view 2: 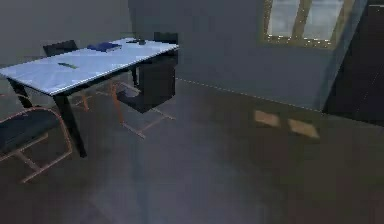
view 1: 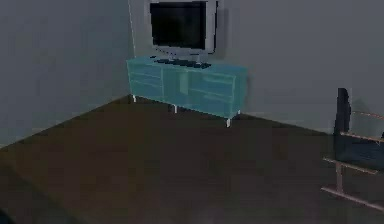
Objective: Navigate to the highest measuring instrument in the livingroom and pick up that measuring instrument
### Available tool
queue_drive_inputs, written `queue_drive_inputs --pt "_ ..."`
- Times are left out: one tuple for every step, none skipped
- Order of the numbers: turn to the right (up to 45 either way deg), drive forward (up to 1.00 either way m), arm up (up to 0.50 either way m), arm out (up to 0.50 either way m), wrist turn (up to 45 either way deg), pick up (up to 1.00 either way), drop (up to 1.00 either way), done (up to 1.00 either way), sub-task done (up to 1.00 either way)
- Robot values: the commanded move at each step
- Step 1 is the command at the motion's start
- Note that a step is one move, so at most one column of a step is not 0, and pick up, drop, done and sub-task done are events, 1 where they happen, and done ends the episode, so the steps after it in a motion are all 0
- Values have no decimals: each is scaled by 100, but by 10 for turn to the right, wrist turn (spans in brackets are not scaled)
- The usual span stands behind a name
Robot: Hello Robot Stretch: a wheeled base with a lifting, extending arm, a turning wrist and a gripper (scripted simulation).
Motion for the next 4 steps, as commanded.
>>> queue_drive_inputs --pt "450 0 0 0 0 0 0 0 0" --pt "450 0 0 0 0 0 0 0 0" --pt "300 0 0 0 0 0 0 0 0" --pt "0 15 0 0 0 0 0 0 0"
